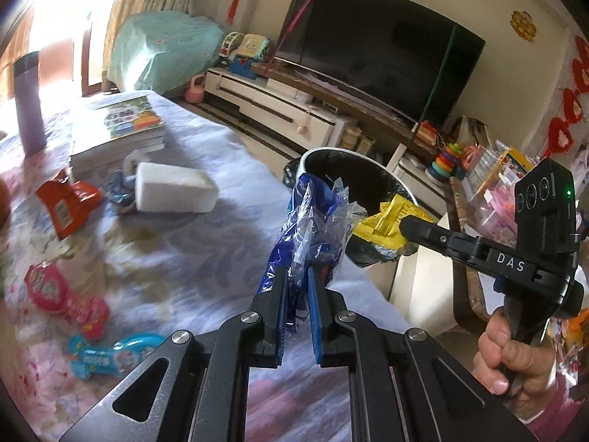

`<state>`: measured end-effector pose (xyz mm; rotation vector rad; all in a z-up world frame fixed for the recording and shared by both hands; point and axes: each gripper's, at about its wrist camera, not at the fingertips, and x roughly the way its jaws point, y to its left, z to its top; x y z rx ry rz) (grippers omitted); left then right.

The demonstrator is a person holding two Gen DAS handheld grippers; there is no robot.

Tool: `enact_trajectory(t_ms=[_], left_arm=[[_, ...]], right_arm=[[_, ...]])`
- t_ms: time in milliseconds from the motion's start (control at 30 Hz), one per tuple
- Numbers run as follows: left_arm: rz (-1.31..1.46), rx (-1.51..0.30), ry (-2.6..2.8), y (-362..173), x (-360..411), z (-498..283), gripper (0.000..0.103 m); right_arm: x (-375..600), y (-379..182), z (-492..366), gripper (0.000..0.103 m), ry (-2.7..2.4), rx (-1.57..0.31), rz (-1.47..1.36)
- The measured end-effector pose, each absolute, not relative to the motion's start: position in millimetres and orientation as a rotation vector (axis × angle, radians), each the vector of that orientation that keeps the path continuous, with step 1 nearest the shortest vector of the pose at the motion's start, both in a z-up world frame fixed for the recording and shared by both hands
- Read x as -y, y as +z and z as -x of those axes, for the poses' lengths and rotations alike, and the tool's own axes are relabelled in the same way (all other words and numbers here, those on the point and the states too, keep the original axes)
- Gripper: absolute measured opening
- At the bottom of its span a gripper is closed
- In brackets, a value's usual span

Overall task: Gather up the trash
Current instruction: 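Grasp the blue wrapper with left tool while right tool grasps the yellow packet, then carry both items over the trash bin and open both tools to drop them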

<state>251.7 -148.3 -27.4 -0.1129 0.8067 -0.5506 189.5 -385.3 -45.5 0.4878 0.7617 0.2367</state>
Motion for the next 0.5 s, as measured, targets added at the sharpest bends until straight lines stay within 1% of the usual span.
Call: enact_trajectory(t_ms=[500], left_arm=[[0.078,-0.814,-0.578,-26,187,-277,0.009]], right_arm=[[422,-45,-193,0.000,0.188,-0.741,-0.515]])
